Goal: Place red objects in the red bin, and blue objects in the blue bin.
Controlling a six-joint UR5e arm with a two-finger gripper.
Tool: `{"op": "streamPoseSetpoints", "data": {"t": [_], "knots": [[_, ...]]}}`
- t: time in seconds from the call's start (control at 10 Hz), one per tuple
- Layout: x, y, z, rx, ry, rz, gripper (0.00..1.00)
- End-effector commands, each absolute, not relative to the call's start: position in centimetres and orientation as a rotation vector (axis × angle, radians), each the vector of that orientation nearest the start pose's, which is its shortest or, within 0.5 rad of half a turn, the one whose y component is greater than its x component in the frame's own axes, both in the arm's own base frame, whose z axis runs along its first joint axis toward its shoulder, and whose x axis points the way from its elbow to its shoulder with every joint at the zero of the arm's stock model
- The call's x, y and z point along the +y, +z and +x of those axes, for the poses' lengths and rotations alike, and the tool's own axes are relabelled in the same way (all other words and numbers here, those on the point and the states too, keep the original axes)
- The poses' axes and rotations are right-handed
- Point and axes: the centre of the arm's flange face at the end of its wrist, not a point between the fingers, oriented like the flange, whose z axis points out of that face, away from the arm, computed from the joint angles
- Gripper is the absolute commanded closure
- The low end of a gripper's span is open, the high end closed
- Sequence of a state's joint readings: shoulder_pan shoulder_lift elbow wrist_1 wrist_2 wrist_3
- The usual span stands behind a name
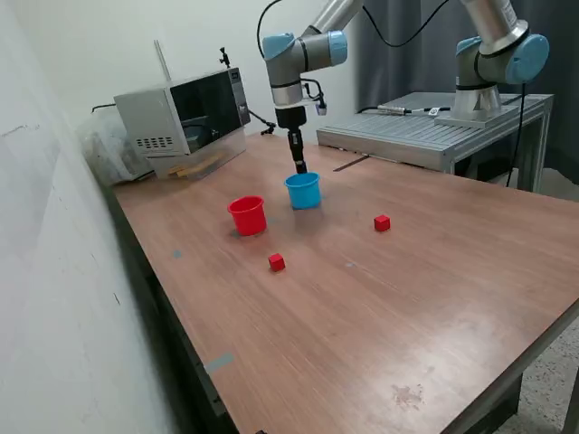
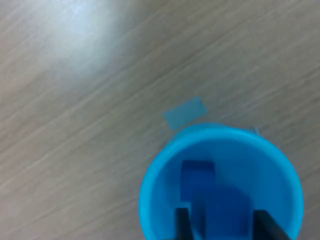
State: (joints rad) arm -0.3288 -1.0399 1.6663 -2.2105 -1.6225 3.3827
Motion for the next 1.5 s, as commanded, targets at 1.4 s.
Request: {"op": "streamPoseSetpoints", "data": {"t": [1.4], "knots": [[-19.3, 28.1, -56.1, 2.393, 0.033, -2.13, 0.0]]}}
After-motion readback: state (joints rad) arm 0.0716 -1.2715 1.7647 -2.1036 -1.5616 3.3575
